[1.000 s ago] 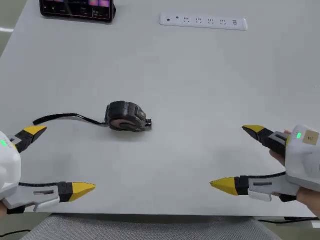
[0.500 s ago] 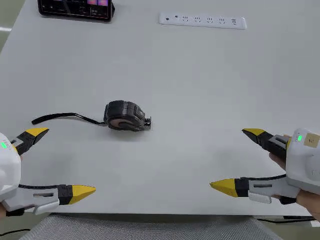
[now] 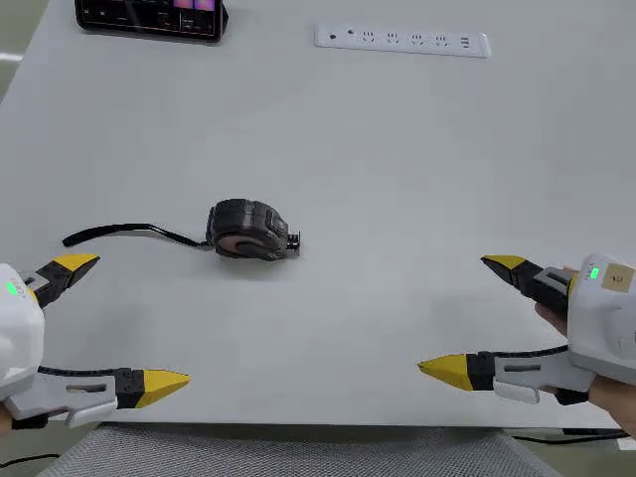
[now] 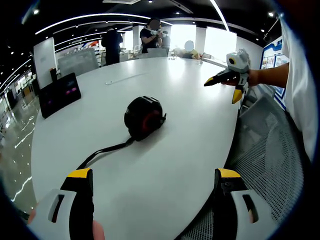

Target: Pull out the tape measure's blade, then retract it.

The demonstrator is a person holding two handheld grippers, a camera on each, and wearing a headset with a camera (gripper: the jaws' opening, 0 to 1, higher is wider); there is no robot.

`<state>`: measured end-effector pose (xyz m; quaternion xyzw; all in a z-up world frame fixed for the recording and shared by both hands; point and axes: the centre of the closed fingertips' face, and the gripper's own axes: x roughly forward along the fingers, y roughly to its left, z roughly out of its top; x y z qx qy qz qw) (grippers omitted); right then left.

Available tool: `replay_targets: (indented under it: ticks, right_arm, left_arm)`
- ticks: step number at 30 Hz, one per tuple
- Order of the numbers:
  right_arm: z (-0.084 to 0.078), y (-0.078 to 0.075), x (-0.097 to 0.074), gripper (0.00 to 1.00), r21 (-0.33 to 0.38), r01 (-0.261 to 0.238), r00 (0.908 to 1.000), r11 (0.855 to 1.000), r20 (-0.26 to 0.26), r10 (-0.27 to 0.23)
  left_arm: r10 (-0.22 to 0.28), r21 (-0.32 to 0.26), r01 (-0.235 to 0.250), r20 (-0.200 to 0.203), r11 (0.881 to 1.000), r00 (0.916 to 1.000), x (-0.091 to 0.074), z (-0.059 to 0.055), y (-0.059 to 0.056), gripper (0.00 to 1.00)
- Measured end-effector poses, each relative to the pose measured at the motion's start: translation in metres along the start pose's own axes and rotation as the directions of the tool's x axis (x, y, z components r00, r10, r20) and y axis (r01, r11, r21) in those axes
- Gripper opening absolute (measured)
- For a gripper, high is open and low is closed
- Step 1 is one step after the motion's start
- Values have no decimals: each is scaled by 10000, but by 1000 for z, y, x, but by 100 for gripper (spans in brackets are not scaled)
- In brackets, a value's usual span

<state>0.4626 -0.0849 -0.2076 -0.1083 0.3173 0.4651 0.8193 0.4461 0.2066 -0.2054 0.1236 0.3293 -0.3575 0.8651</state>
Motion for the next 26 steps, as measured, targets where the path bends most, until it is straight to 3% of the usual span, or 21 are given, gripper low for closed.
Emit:
replay_targets:
  ticks: [10,26]
  right_arm:
    - [0,3,1,92,4,-40,10000,10000,-59,40]
    - [-1,3,0,92,-6,-50,10000,10000,-80,50]
  left_arm:
    - [190,96,-189,-110,9998,9998,-2,-2,5,99]
    - [15,-40,-15,-49,10000,10000,-1,-1,3,99]
